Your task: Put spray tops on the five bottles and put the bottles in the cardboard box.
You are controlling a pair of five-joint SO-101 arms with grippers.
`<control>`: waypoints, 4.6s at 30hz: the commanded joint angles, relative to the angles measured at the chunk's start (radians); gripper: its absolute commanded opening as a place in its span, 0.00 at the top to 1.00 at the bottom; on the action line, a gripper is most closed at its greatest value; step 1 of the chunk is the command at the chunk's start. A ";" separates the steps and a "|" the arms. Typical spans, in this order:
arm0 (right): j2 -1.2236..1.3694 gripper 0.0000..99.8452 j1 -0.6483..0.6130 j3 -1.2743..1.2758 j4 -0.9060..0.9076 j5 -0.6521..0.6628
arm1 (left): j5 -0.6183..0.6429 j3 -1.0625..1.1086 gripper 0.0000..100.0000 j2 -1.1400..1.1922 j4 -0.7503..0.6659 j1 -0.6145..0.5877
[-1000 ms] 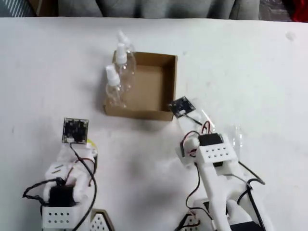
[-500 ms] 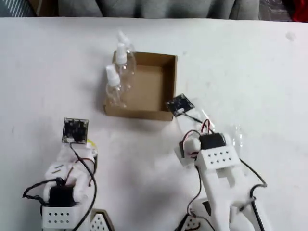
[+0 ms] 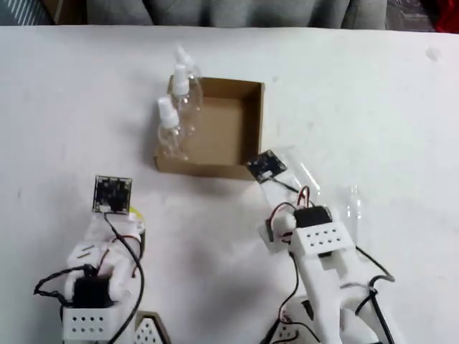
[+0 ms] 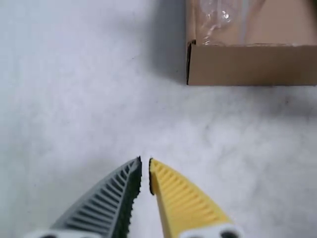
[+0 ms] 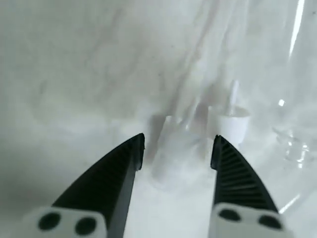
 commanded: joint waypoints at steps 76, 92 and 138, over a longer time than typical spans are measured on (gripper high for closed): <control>0.196 0.90 -0.608 -0.298 -0.094 -0.006 | -0.011 -0.003 0.97 -0.019 -0.015 -0.001; 0.077 0.78 -0.498 -0.437 0.291 0.176 | -0.011 -0.003 0.97 -0.019 -0.015 -0.002; -0.390 0.96 0.917 0.299 -0.148 0.184 | -0.555 -0.011 0.97 -0.021 0.012 0.001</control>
